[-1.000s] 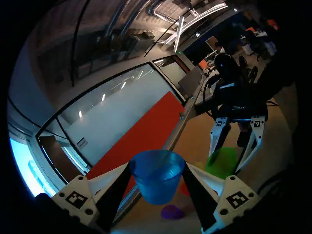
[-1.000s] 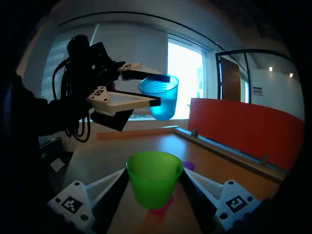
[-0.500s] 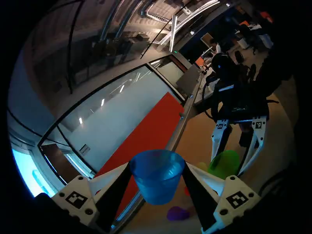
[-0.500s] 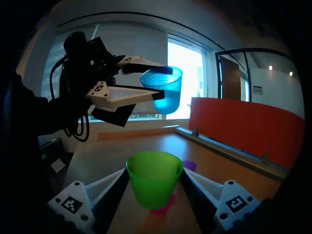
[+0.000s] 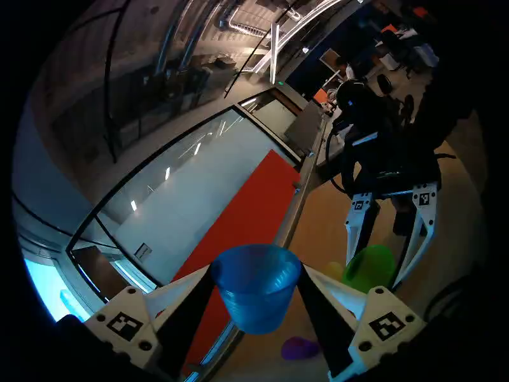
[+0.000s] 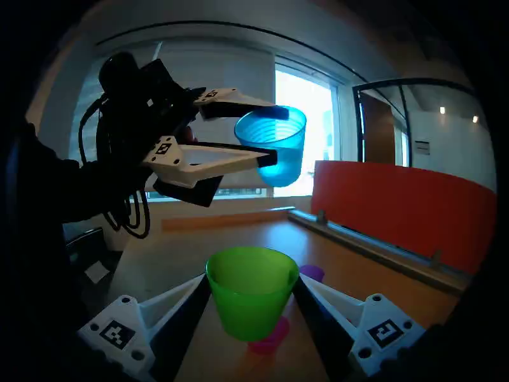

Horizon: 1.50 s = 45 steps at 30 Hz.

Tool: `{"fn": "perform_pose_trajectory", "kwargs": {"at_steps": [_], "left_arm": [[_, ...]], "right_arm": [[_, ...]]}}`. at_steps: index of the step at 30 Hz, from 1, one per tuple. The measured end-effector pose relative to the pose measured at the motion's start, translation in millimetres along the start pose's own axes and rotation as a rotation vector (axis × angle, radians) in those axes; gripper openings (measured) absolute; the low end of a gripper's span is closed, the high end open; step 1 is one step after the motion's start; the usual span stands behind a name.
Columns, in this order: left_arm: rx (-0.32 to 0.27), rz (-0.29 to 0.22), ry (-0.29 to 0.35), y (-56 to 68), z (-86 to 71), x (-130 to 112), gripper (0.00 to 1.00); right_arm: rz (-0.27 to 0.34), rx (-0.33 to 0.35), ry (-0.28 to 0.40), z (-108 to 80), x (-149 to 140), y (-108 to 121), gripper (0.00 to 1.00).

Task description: Pour water

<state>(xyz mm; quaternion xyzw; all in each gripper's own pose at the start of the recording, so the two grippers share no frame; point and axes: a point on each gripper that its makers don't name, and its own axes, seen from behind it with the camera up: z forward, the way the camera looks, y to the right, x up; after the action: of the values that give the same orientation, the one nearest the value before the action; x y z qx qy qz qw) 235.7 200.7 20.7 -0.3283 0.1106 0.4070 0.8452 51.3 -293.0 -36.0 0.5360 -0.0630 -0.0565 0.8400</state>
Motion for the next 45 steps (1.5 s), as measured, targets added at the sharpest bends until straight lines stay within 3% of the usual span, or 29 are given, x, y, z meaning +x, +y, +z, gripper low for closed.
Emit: {"fn": "perform_pose_trajectory", "kwargs": {"at_steps": [18, 45], "left_arm": [[0.006, 0.075, 0.002, 2.4, 4.1, 3, 0.87], [-0.006, 0.141, 0.004, 10.5, 7.6, 12, 0.87]], "right_arm": [[0.003, 0.006, 0.004, 0.5, 2, -3, 0.92], [0.020, -0.003, 0.023, 2.0, 2, 2, 0.91]]}}
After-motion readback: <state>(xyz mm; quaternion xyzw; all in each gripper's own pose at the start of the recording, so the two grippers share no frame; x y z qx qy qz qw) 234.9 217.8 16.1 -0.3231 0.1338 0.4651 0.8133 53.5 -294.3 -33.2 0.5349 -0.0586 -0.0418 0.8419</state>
